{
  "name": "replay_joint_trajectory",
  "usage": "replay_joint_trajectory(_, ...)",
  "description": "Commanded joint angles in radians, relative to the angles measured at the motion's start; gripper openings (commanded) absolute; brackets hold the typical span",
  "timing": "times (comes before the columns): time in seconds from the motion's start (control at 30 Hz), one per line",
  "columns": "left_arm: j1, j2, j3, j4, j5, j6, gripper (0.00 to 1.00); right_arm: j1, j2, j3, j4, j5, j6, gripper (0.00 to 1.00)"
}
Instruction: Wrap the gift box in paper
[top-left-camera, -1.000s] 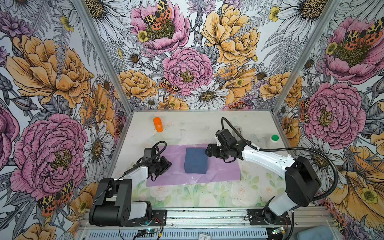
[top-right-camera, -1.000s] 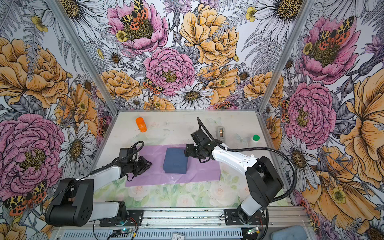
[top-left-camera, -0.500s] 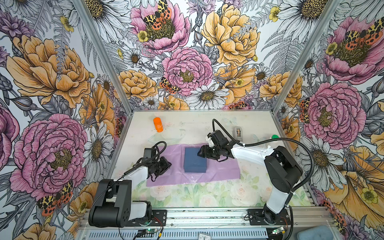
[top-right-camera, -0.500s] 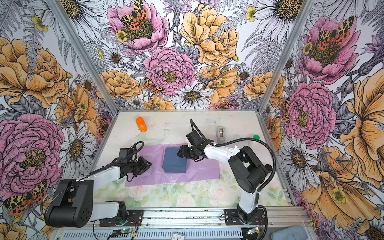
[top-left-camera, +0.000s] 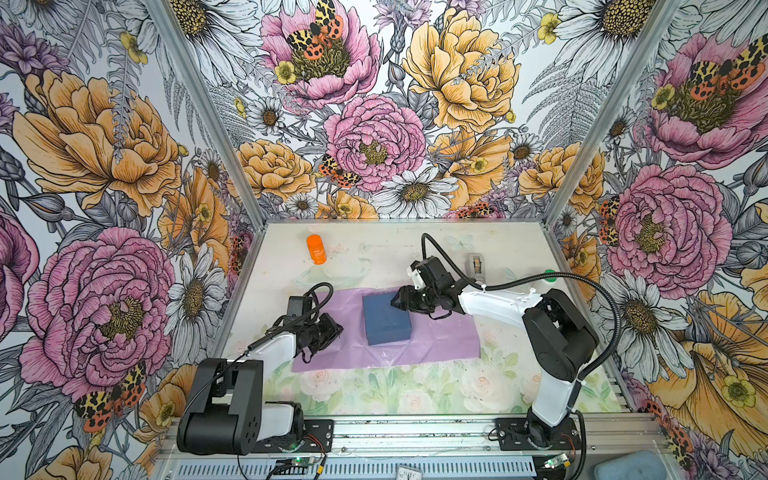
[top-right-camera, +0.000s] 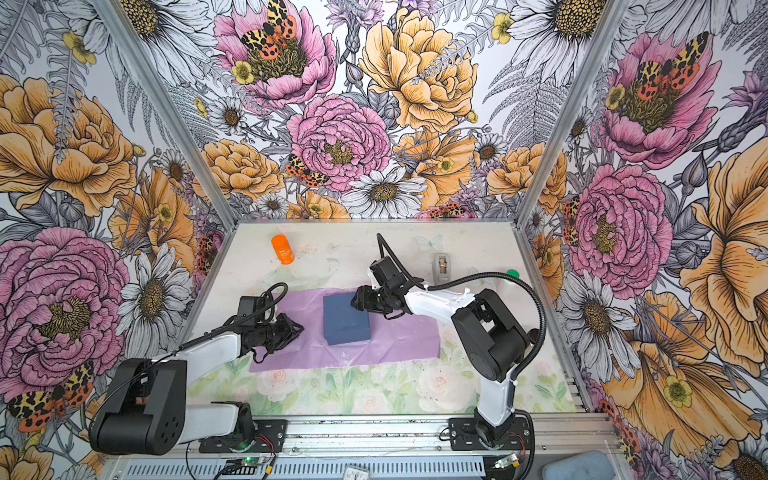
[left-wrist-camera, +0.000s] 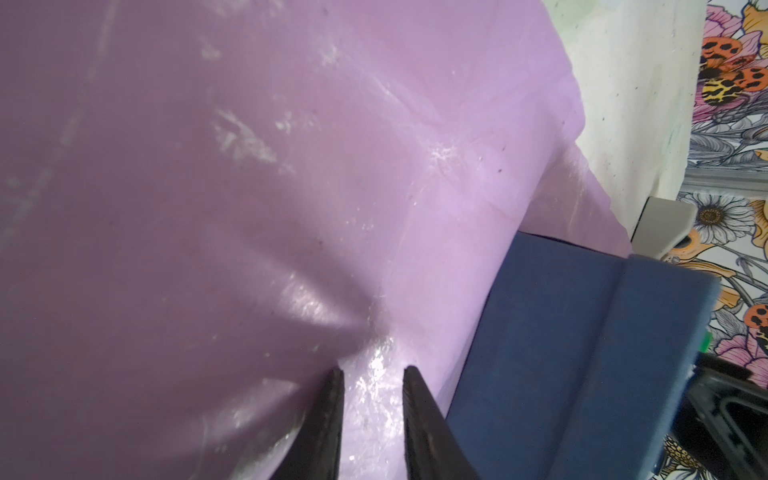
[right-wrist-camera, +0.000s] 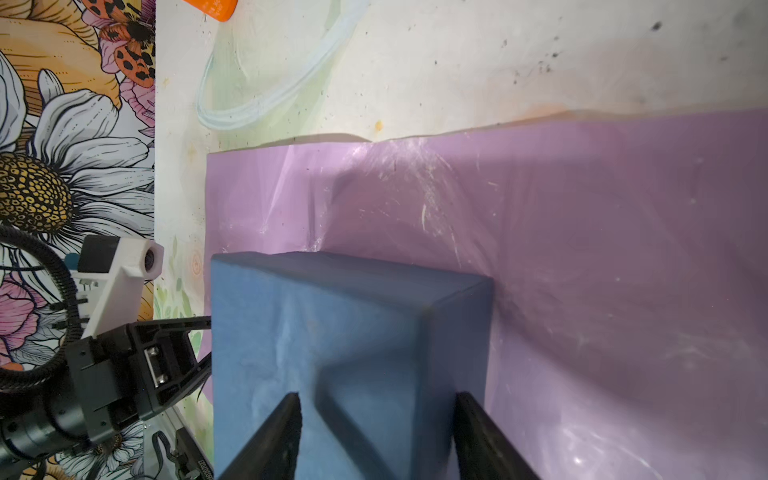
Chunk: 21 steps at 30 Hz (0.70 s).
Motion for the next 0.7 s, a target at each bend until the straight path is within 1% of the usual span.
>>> replay_joint_trajectory(0.0, 0.013, 0.011, -0.032, -0.113, -0.071, 0.027, 0.28, -0.003, -0.004, 0.006, 0.038, -0.011, 0.022, 0.62)
replay_joint_trajectory(0.07, 0.013, 0.01, -0.032, -0.118, -0.074, 0.029, 0.28, -0.007, -0.025, -0.011, 0.037, -0.004, 0.03, 0.68)
replay_joint_trajectory(0.13, 0.014, 0.006, -0.032, -0.121, -0.074, 0.029, 0.28, -0.012, -0.053, -0.037, 0.036, -0.007, 0.048, 0.72)
replay_joint_trajectory(0.27, 0.013, -0.004, -0.032, -0.126, -0.076, 0.028, 0.28, -0.008, -0.116, -0.106, 0.036, -0.013, 0.097, 0.74)
replay_joint_trajectory(0.43, 0.013, -0.006, -0.031, -0.13, -0.077, 0.032, 0.28, 0.016, -0.169, -0.161, 0.037, -0.019, 0.139, 0.73)
replay_joint_trajectory(0.67, 0.014, -0.009, -0.034, -0.13, -0.077, 0.034, 0.28, 0.061, -0.181, -0.186, 0.037, -0.013, 0.18, 0.64)
